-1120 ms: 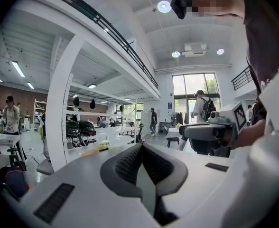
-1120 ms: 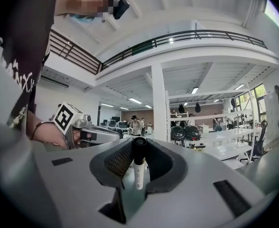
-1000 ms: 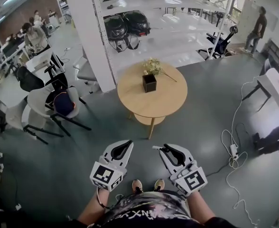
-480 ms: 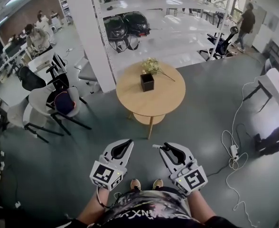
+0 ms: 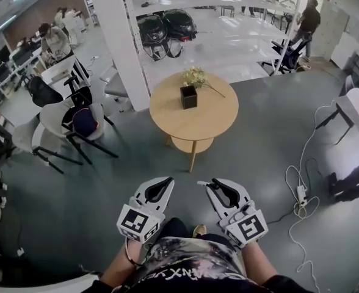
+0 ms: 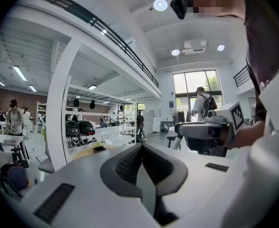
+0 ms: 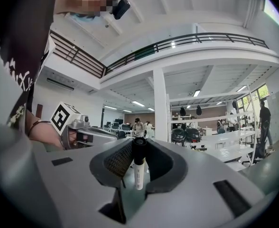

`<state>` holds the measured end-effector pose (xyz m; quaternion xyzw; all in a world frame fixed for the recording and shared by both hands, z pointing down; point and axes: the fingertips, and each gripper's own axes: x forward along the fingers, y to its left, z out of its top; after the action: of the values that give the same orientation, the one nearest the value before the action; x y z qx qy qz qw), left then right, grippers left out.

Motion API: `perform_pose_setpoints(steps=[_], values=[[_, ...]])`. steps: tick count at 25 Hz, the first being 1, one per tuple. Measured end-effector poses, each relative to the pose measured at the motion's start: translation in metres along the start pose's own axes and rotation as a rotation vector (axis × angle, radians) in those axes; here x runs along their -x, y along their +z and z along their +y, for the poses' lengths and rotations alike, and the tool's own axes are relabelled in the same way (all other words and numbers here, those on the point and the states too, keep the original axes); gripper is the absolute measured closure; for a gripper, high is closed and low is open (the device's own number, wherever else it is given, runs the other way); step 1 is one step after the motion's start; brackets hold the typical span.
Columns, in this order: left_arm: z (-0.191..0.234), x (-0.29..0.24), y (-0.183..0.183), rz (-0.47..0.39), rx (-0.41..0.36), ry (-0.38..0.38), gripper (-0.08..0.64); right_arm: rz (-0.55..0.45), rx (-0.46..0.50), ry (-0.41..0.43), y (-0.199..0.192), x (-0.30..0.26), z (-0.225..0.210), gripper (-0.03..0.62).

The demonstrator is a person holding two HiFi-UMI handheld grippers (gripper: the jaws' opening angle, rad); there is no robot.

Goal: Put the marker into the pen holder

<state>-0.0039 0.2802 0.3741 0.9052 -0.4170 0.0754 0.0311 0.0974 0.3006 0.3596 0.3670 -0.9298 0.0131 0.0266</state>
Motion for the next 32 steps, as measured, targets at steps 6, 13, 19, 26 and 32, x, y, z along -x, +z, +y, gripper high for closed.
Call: perform_pose_setpoints(steps=[6,13,19,26,32], values=[[-0.012,0.000,-0.006,0.015,-0.005,-0.001,0.540,-0.013,-0.014,0.002,-0.004,0.008,0.001,0.514],[-0.015,-0.004,-0.007,0.015,-0.011,-0.011,0.540,-0.017,-0.008,0.001,-0.005,0.010,-0.001,0.514],[0.001,-0.015,-0.016,0.017,-0.012,-0.011,0.540,-0.016,-0.001,0.000,-0.012,-0.008,-0.009,0.514],[0.030,-0.038,-0.019,0.019,-0.006,-0.023,0.540,-0.003,0.003,-0.011,-0.014,-0.036,-0.028,0.514],[0.065,-0.068,-0.013,0.009,0.002,-0.038,0.540,0.014,0.005,-0.019,-0.014,-0.074,-0.055,0.514]])
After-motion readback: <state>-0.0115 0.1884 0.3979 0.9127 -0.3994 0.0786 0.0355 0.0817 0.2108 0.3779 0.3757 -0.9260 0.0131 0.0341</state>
